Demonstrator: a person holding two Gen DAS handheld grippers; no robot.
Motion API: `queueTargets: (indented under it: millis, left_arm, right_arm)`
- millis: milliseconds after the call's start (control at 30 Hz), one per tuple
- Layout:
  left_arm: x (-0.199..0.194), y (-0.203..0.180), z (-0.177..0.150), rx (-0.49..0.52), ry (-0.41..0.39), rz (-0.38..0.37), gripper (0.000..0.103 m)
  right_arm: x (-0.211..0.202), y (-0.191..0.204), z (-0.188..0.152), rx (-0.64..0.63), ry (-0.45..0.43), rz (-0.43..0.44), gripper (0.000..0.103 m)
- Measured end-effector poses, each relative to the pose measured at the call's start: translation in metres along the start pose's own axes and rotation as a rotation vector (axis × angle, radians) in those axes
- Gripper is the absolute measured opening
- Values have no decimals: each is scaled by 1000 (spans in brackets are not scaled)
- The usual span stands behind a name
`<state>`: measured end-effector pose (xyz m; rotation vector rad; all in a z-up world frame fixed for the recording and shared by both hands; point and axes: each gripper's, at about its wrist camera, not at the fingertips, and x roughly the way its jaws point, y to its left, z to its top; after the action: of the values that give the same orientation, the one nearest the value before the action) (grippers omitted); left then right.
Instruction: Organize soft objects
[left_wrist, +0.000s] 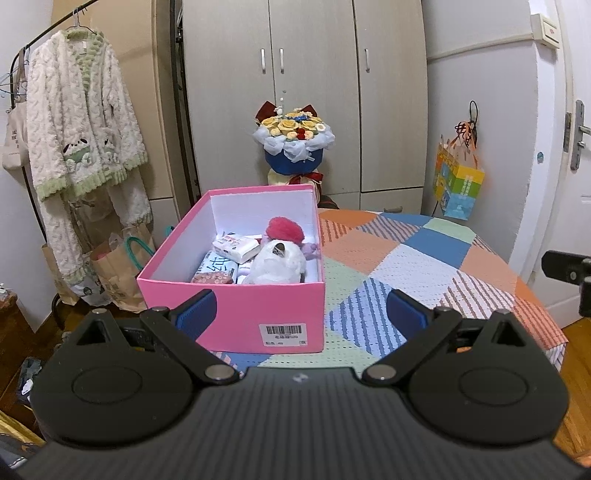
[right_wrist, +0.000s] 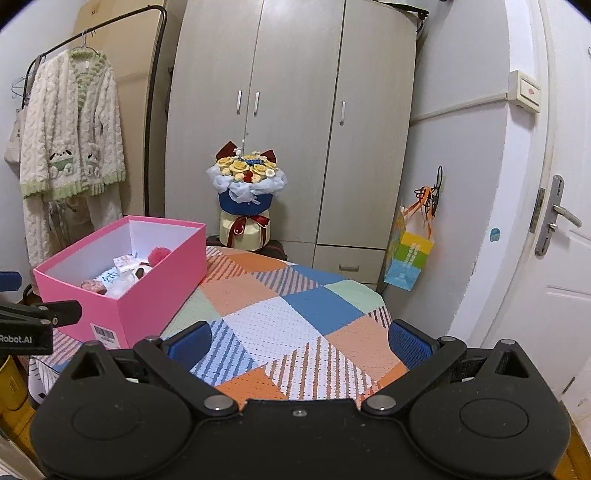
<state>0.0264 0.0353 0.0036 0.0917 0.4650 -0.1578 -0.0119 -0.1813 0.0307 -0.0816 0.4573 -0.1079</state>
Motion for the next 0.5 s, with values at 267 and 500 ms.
queueTargets:
  millis: [267, 500]
  left_arm:
    - [-4, -3, -1, 24, -16, 13, 100]
    - [-5, -3, -1, 21, -16, 10, 100]
  right_arm:
    - [-4, 1, -1, 12, -6, 1, 103]
    - [1, -3, -2, 45, 11, 2, 103]
